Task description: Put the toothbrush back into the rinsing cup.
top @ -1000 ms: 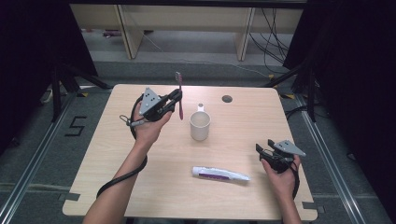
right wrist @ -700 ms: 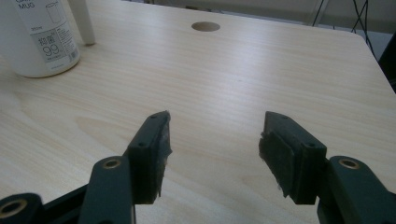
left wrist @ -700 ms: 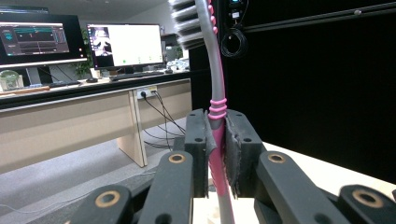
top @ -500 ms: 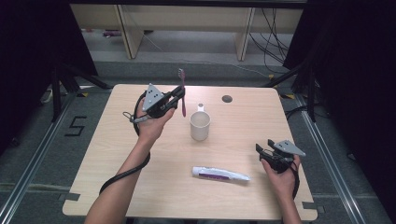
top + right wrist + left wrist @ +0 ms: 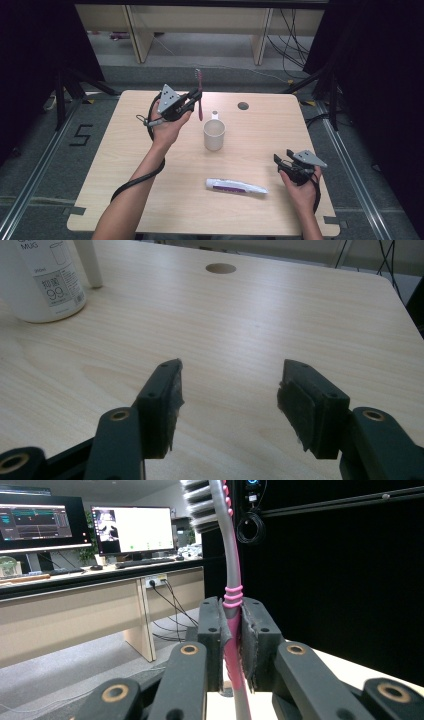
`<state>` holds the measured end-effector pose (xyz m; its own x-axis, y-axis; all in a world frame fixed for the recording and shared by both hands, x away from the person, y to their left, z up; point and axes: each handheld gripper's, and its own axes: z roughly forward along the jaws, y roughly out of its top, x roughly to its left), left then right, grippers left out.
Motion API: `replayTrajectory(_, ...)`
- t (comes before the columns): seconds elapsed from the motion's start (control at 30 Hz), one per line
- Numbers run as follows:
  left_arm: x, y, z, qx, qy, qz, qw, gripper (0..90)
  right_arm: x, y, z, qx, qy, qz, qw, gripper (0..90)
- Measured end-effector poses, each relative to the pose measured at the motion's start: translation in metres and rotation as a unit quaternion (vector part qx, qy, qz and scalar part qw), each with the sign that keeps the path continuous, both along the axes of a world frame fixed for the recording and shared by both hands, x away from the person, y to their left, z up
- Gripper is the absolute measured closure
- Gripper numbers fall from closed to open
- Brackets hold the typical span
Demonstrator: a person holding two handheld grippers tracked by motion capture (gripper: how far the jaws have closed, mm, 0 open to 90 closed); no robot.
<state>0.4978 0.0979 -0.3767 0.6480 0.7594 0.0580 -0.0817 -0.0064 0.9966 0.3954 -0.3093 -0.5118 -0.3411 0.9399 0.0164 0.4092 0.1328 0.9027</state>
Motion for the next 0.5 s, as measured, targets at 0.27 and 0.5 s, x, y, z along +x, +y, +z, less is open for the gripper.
replayTrajectory(0.27, 0.005, -0.0043, 0.0033, -0.002, -0.002, 0.0, 1.0, 80.1, 0.0, 0.0001, 0.0, 0.0, 0.0, 0.001, 1.0, 42.9)
replayTrajectory(0.5, 0.0104, -0.0091, 0.0071, -0.006, -0.004, 0.0, 1.0, 80.1, 0.0017, -0.0017, -0.0002, -0.013, -0.012, 0.009, 0.9998, 42.9)
